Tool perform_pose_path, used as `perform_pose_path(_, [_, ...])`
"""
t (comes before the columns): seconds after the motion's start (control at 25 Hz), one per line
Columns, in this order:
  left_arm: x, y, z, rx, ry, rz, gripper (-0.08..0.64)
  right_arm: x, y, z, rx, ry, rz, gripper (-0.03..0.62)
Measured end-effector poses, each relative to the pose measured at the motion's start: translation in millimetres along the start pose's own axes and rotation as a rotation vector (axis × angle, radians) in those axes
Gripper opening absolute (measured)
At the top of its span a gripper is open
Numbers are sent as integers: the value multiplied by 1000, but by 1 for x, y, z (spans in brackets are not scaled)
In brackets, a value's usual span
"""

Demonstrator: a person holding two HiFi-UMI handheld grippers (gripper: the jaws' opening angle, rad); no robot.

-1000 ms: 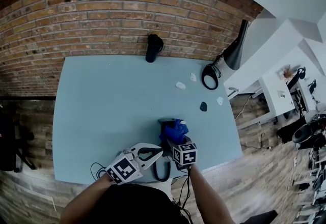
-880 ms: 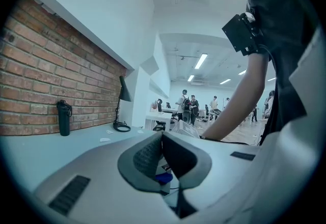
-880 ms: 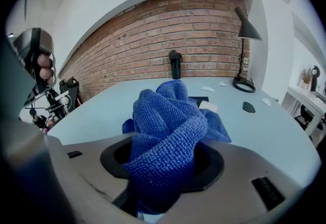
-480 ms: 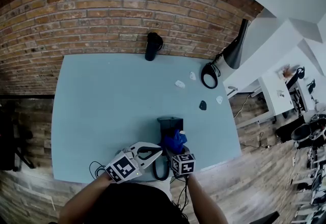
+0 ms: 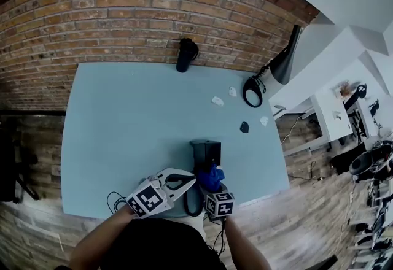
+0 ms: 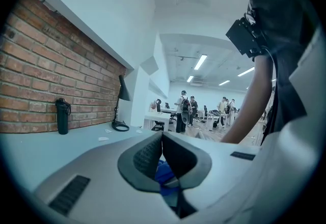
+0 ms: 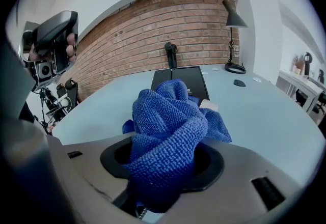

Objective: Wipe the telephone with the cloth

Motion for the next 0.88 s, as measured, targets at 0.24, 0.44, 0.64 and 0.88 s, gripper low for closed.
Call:
perform_pose_path(0.24, [4,0,-2,-3,-8,-9,0,-1,2,-2,67,97,-10,222])
perform_pose_path(0.44, [9,4,0,18,-6,-28,0,0,6,-3,295,415,-89,222])
perform_pose_path(0.64, [11,6,6,32,5,-37,0,4,-9,-48,228,699,-196,222])
perform_pose_path(0.88, [9,7,10,43,35,-42,0,-2,-34,-163,149,329,-129,222])
Point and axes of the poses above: the fingertips, and each gripper's own axes: x backward along the fingers, y to its left, z out of its underside, the point moved 7 cm from there along x, backward along the fingers, and after that the axes turned 3 degrees about y, right-handed, at the moved point
